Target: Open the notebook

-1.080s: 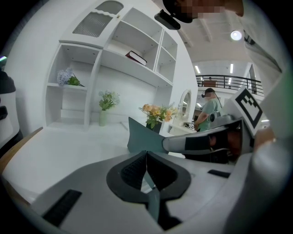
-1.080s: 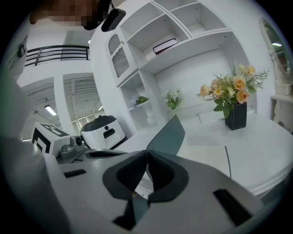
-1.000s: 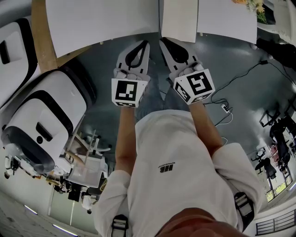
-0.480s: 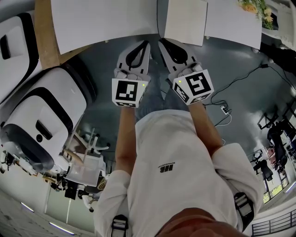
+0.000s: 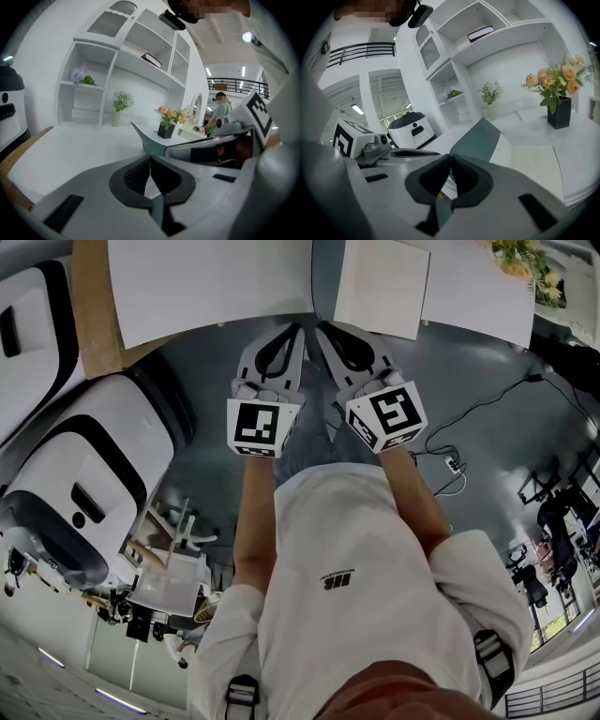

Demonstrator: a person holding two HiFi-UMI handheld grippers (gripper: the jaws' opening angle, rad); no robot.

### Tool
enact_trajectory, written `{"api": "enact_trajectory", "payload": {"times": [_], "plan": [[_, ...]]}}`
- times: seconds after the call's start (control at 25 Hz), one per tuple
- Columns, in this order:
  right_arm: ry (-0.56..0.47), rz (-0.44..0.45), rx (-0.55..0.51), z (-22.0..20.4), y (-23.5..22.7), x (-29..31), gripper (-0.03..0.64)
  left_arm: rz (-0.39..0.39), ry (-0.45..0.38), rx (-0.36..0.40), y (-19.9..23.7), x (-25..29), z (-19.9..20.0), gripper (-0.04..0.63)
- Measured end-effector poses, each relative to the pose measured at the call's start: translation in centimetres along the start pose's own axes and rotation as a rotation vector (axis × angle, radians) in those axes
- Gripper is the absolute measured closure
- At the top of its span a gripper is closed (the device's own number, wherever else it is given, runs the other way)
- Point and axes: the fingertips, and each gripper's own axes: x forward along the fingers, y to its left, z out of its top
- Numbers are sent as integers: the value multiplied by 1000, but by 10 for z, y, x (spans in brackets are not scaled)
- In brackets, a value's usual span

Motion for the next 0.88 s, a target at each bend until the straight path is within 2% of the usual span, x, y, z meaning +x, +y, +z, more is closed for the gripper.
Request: {"api": "enact_trajectory", "payload": {"times": [0.88], "plan": [[63, 39, -14, -18, 11, 36, 607, 31, 29, -39, 30, 1, -20, 595]]}}
